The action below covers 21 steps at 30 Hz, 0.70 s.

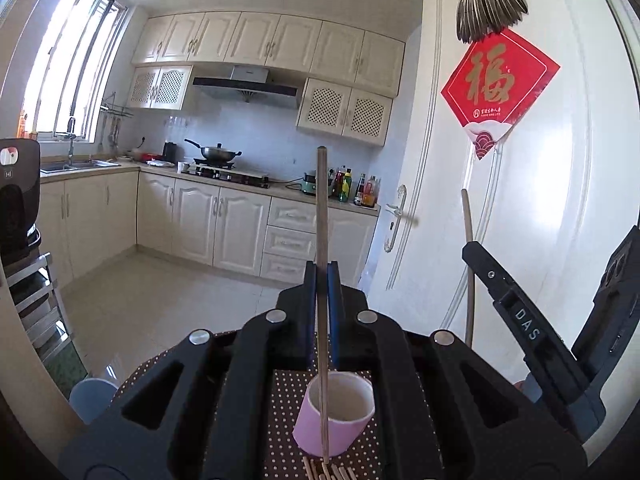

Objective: Organize utensils
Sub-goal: 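Lower the chopstick into the pink cup with the left gripper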

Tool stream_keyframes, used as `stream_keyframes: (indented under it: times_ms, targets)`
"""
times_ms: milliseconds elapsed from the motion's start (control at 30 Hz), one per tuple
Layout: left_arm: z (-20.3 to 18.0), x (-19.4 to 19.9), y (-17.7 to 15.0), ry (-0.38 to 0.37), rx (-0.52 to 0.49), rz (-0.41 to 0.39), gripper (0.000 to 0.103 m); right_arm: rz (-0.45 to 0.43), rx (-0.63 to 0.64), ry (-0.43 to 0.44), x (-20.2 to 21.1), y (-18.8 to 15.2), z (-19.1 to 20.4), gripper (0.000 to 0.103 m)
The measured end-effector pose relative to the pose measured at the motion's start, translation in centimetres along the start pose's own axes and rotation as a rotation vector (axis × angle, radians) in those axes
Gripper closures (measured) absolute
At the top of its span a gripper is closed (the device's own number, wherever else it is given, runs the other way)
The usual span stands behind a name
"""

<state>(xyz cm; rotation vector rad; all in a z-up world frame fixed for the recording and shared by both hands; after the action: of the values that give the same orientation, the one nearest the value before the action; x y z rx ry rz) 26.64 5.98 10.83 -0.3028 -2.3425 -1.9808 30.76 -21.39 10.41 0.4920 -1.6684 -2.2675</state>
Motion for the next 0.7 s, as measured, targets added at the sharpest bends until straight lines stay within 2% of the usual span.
stream_keyframes:
  times_ms: [200,300,433,700]
  targets:
    - [-0.8,-1.2,1.3,0.012,-0.021,-0.025,0.097,-0.098,0.024,-0.065,-0.4,0.2,0.2,0.098]
    - [-1.2,-2.1,1.8,0.016,-0.031,-0.035,0.097,-0.143,0.039,-0.06,-0.7,0.1,0.4,0.098]
    - [-1.1,-3.0,2.1,0.001,-0.01,-0.035,0.097,-0.143,0.072,-0.046,-1.9,0.0,0.9,0.098]
    - [-0.5,-5.2,1.2,-0.01,0.018,-0.028,0.097,-0.146,0.029,-0.013,-3.7,-0.8,-0.2,0.098]
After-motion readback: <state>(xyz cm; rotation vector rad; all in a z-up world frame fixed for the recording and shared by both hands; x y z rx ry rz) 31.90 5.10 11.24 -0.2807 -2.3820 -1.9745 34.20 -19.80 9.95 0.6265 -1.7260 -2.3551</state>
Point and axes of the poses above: each gripper's, at about its wrist camera, not at the fingertips, and x roughly against the way its jaws point, z to its left, y to its top, the point moved 2 cm from there along -x, roughly the way its jaws point, and after that the axes turned 6 degrees about y, right-handed, at the moved point
